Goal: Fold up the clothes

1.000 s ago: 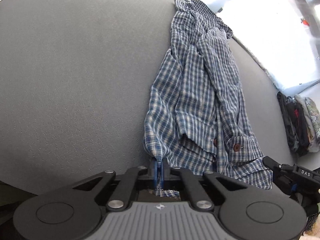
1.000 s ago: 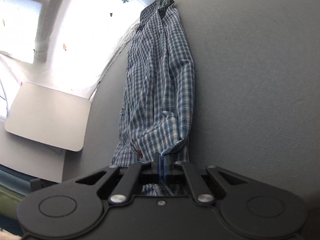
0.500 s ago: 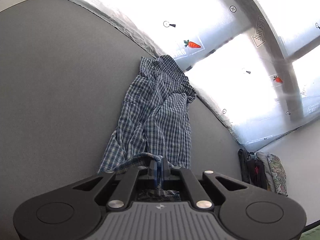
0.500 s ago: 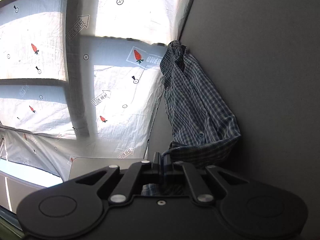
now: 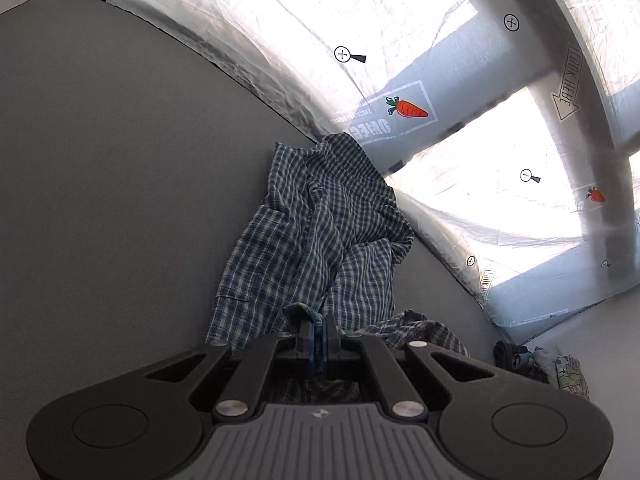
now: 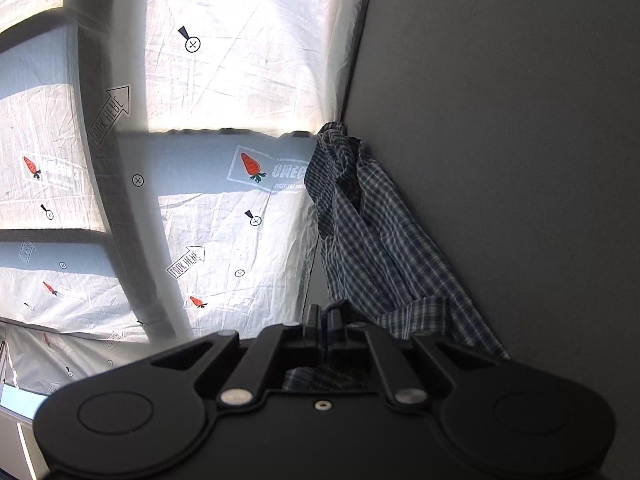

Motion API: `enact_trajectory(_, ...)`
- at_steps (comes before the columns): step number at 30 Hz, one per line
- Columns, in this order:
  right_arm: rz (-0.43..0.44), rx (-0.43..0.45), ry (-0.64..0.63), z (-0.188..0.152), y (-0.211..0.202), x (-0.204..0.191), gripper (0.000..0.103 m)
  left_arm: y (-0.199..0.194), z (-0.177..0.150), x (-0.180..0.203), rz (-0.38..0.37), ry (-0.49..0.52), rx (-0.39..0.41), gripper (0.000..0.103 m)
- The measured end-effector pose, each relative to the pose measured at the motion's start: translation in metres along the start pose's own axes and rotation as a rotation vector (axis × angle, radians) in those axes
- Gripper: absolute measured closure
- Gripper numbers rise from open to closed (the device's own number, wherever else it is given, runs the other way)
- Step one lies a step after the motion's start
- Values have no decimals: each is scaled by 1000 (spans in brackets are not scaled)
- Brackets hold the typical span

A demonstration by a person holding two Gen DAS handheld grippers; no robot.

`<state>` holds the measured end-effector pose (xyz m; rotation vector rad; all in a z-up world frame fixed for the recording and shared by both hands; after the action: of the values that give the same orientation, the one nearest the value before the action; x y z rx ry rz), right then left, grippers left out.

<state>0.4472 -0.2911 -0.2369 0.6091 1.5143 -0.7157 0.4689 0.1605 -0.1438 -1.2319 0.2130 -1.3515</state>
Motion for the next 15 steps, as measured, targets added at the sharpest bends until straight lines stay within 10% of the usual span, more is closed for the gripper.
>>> enact_trajectory(11,-142,2,72,48,74,29,88,80,54,3,137,7,-64,88)
enact_trajectory(15,-116,54,27,47,60,16,69,50,54,5,200,55,44,39)
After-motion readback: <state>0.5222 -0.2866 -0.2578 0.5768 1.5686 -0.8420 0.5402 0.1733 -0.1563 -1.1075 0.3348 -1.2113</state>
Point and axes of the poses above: each gripper's, at about its wrist camera, not at the fingertips, and y roughly the way its jaws point, x to its right, z to its top, the point moved 3 cm from there along y, roughly the way its jaws point, and after that the axes turned 11 degrees about z, right-handed, at the moved point
